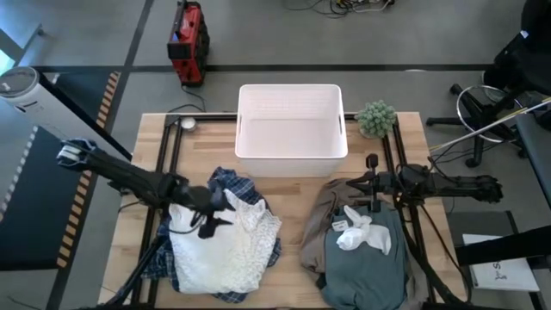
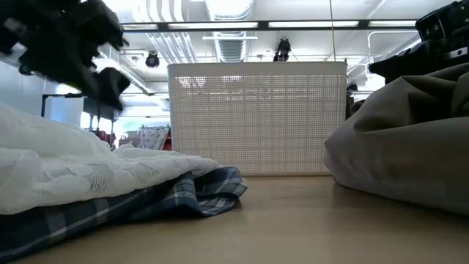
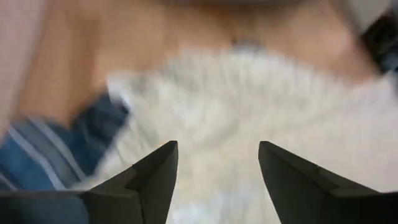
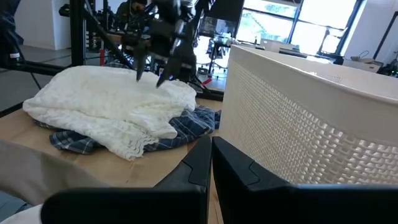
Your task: Sort clothes
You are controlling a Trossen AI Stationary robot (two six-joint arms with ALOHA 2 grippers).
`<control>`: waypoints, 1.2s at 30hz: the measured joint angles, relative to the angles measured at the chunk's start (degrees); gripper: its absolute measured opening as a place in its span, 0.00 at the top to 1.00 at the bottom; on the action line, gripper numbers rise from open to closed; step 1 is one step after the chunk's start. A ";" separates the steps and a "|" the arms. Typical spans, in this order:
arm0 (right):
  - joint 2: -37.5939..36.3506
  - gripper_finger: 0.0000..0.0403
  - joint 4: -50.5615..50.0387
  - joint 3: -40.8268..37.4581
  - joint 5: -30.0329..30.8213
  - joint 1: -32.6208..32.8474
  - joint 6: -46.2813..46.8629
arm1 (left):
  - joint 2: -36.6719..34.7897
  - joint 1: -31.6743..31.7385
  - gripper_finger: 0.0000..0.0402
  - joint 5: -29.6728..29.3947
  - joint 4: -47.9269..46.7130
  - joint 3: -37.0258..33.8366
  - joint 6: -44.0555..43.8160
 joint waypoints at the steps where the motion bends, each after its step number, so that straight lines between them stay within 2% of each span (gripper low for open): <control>1: 0.00 1.00 0.00 0.00 -0.01 0.02 -0.02 | 1.81 -0.72 0.46 -0.04 -1.52 0.72 -0.66; 5: 0.00 1.00 0.00 0.00 -0.02 0.02 -0.02 | 8.02 -2.64 0.45 -0.06 -4.52 2.86 -2.96; 16: 0.00 1.00 0.00 -0.01 -0.02 0.01 -0.02 | 19.78 -4.33 0.45 0.41 -3.35 3.67 -10.38; 20: 0.00 1.00 0.00 -0.01 -0.02 0.00 -0.02 | 21.83 -4.58 0.59 -0.33 -3.87 4.31 -9.62; 26: -0.01 1.00 0.00 -0.01 -0.01 0.02 -0.01 | 19.80 -4.58 0.95 -0.24 -10.11 9.26 -6.22; 31: 0.00 1.00 0.00 0.00 -0.02 0.01 -0.02 | 16.32 -5.02 0.98 -2.13 -19.22 17.37 -5.58; 36: 0.00 1.00 0.00 -0.02 0.00 0.00 0.00 | 13.14 -5.60 0.99 -8.66 -24.00 25.53 -4.02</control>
